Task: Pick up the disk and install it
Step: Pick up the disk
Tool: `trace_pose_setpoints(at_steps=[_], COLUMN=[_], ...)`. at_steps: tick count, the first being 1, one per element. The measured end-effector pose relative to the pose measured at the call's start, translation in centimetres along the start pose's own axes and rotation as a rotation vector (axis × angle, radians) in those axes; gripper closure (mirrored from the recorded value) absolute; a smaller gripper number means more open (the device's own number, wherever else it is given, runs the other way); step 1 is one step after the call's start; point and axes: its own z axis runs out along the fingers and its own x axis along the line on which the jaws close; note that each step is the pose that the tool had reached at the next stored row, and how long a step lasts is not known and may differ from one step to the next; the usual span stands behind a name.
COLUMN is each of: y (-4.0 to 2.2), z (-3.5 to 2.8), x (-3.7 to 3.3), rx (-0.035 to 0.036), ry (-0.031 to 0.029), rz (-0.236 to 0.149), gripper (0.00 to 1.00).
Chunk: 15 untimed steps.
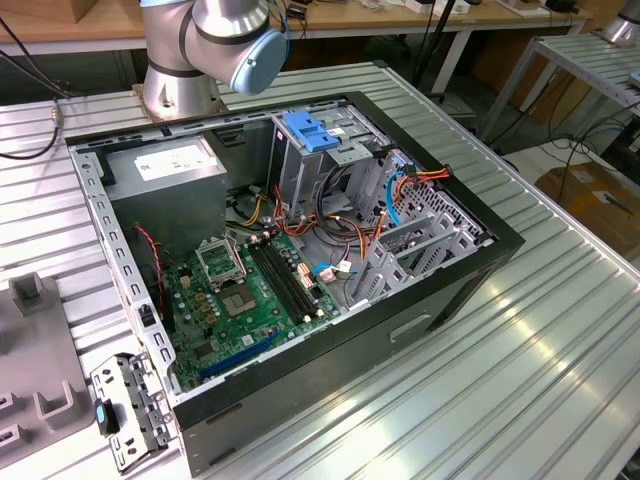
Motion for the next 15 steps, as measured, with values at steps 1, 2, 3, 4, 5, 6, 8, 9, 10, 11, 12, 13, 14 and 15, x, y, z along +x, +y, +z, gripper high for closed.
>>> trace_pose_setpoints(at_steps=[1,2,3,4,5,6,8,9,10,11,12,13,14,15], y=[0.0,0.0,0.0,0.0,0.0,0.0,0.0,0.0,0.0,0.0,0.0,0.0,0.0,0.0], z=[0.0,0.01,0.0,0.01,0.01,0.01,0.01,0.01,0.01,0.01,0.01,0.0,-0.01,-0.01], x=[0.0,0.0,0.0,0.0,0.0,0.0,0.0,0.0,0.0,0.0,0.0,0.0,0.0,0.0], rx=[0.0,0.0,0.0,0.0,0.0,0.0,0.0,0.0,0.0,0.0002,0.0003,0.0004,0.0003,0.0003], ry=[0.0,0.0,0.0,0.0,0.0,0.0,0.0,0.0001,0.0,-0.0001,-0.0002,-0.0002,-0.0002,-0.0001], rz=[0.0,0.0,0.0,0.0,0.0,0.0,0.0,0.0,0.0,0.0,0.0,0.0,0.0,0.0], gripper=[0.63,0.63,0.63,0.63,0.63,0.63,0.63,0.63,0.63,0.63,0.63,0.63,0.63,0.63])
